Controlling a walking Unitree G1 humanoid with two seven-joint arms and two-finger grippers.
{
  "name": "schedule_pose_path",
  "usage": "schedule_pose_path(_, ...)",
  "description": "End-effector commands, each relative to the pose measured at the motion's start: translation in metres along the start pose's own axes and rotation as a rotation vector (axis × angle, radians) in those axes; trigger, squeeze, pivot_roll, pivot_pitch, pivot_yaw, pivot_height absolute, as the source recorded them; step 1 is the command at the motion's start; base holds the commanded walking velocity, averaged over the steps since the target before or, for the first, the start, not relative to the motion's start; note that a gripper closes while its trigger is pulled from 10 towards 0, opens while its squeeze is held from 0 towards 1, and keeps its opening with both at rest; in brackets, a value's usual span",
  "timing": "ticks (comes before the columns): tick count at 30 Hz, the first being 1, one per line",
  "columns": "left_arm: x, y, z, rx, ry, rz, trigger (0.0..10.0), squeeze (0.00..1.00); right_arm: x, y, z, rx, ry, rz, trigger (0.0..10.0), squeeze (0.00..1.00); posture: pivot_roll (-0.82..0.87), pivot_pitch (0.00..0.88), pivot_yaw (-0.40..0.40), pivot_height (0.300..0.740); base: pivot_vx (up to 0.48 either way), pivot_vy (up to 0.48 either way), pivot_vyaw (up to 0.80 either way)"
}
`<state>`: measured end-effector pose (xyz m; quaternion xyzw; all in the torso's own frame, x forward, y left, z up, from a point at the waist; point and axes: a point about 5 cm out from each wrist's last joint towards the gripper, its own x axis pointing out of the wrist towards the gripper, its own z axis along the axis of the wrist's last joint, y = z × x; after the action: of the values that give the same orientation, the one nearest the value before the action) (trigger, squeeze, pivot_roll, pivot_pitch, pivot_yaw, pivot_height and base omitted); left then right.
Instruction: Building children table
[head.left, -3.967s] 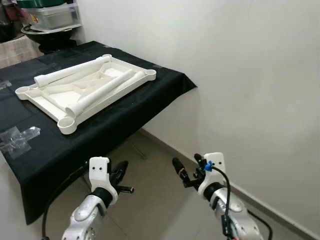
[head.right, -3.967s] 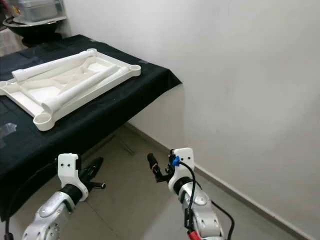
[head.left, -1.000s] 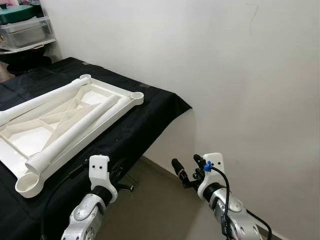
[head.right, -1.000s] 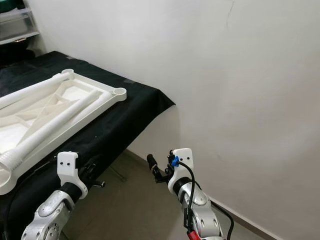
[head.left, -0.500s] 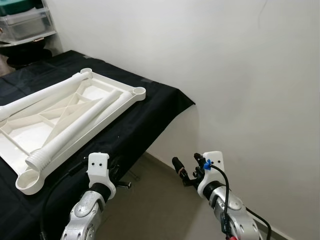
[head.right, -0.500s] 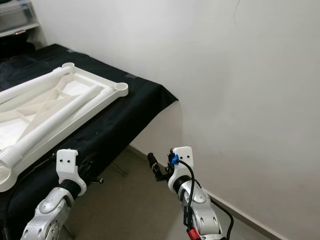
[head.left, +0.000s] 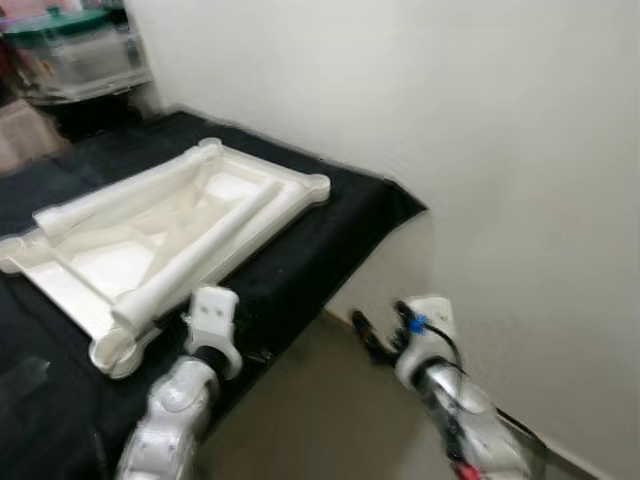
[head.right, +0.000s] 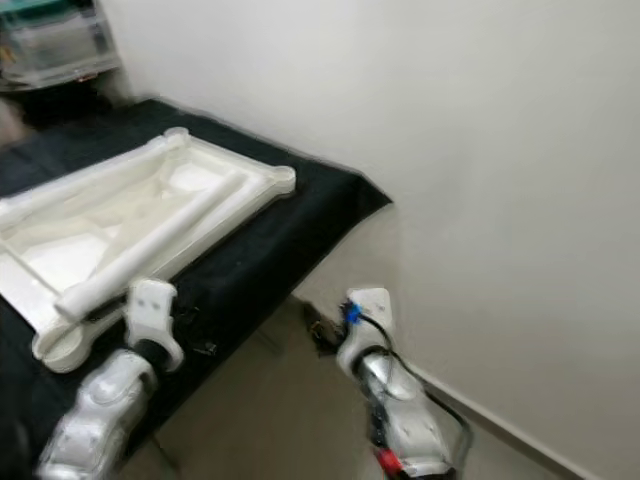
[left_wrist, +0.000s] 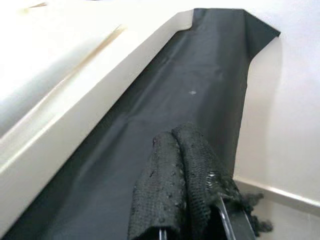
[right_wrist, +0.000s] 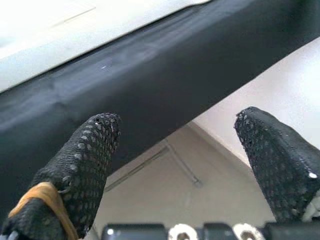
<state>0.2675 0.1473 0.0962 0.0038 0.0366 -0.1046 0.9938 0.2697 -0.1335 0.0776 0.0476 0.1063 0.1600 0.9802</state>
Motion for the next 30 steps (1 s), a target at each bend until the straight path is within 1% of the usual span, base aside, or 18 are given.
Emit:
schedule_pose_path(1, 0.001, -0.005, -0.002, 0.004, 0.005, -0.019, 10.0, 0.00, -0.002, -0.004, -0.002, -0.005, 0.003, -0.017, 10.0, 0.00, -0.10, 0.000, -0.023, 0.740, 0.000, 0.480, 0.00)
schedule_pose_path(4, 0.001, -0.007, 0.001, 0.008, -0.004, -0.031, 10.0, 0.00, -0.002, -0.004, -0.001, 0.002, -0.006, -0.014, 10.0, 0.00, -0.10, 0.000, -0.022, 0.740, 0.000, 0.480, 0.00)
schedule_pose_path(6, 0.003, -0.013, 0.007, 0.020, -0.029, -0.068, 10.0, 0.00, -0.003, -0.006, 0.004, 0.037, -0.044, 0.010, 10.0, 0.00, -0.10, 0.000, -0.022, 0.740, 0.000, 0.480, 0.00)
schedule_pose_path(8, 0.003, -0.023, 0.017, 0.006, -0.077, -0.139, 10.0, 0.00, -0.004, -0.014, 0.018, 0.079, -0.120, 0.023, 10.0, 0.00, -0.10, 0.000, -0.021, 0.740, 0.000, 0.326, 0.00)
schedule_pose_path(9, 0.003, -0.023, 0.017, 0.006, -0.077, -0.139, 10.0, 0.00, -0.004, -0.014, 0.018, 0.079, -0.120, 0.023, 10.0, 0.00, -0.10, 0.000, -0.021, 0.740, 0.000, 0.326, 0.00)
schedule_pose_path(12, 0.000, -0.049, 0.040, -0.020, -0.161, -0.347, 10.0, 0.00, -0.007, -0.036, 0.046, 0.167, -0.250, -0.001, 10.0, 0.00, -0.10, 0.000, -0.020, 0.740, 0.000, 0.000, 0.00)
schedule_pose_path(13, -0.002, -0.053, 0.043, -0.023, -0.174, -0.386, 10.0, 0.00, -0.007, -0.039, 0.050, 0.182, -0.271, -0.006, 10.0, 0.00, -0.10, 0.000, -0.020, 0.740, 0.000, 0.000, 0.00)
schedule_pose_path(14, -0.002, -0.053, 0.043, -0.023, -0.174, -0.386, 10.0, 0.00, -0.007, -0.039, 0.050, 0.182, -0.271, -0.006, 10.0, 0.00, -0.10, 0.000, -0.020, 0.740, 0.000, 0.000, 0.00)
schedule_pose_path(16, -0.004, -0.065, 0.060, -0.030, -0.220, -0.485, 10.0, 0.00, -0.009, -0.048, 0.065, 0.206, -0.325, -0.018, 10.0, 0.00, -0.10, 0.000, -0.021, 0.740, 0.000, 0.000, 0.00)
schedule_pose_path(17, -0.004, -0.065, 0.060, -0.030, -0.220, -0.485, 10.0, 0.00, -0.009, -0.048, 0.065, 0.206, -0.325, -0.018, 10.0, 0.00, -0.10, 0.000, -0.021, 0.740, 0.000, 0.000, 0.00)
schedule_pose_path(18, -0.005, -0.068, 0.065, -0.029, -0.235, -0.514, 10.0, 0.00, -0.009, -0.050, 0.070, 0.208, -0.340, -0.020, 10.0, 0.00, -0.10, 0.000, -0.021, 0.740, 0.000, 0.000, 0.00)
schedule_pose_path(19, -0.004, -0.071, 0.073, -0.021, -0.253, -0.534, 10.0, 0.00, -0.008, -0.050, 0.076, 0.183, -0.348, -0.015, 10.0, 0.00, -0.10, 0.000, -0.021, 0.740, 0.000, 0.000, 0.00)
schedule_pose_path(25, -0.002, -0.070, 0.078, -0.011, -0.265, -0.531, 10.0, 0.00, -0.006, -0.044, 0.079, 0.156, -0.345, 0.008, 10.0, 0.00, -0.10, 0.000, -0.021, 0.740, 0.000, 0.000, 0.00)
schedule_pose_path(27, 0.001, -0.066, 0.082, 0.012, -0.266, -0.506, 10.0, 0.00, -0.003, -0.037, 0.075, 0.123, -0.313, 0.032, 10.0, 0.00, -0.10, 0.000, -0.023, 0.740, 0.000, 0.000, 0.00)
schedule_pose_path(28, 0.005, -0.062, 0.084, 0.029, -0.264, -0.475, 10.0, 0.00, -0.001, -0.032, 0.073, 0.102, -0.294, 0.049, 10.0, 0.00, -0.10, 0.000, -0.024, 0.740, 0.000, 0.000, 0.00)
schedule_pose_path(29, 0.005, -0.062, 0.084, 0.029, -0.264, -0.475, 10.0, 0.00, -0.001, -0.032, 0.073, 0.102, -0.294, 0.049, 10.0, 0.00, -0.10, 0.000, -0.024, 0.740, 0.000, 0.000, 0.00)
schedule_pose_path(30, 0.008, -0.059, 0.087, 0.046, -0.264, -0.444, 10.0, 0.00, 0.000, -0.028, 0.072, 0.082, -0.282, 0.064, 10.0, 0.00, -0.10, 0.000, -0.024, 0.740, 0.000, 0.000, -0.52)
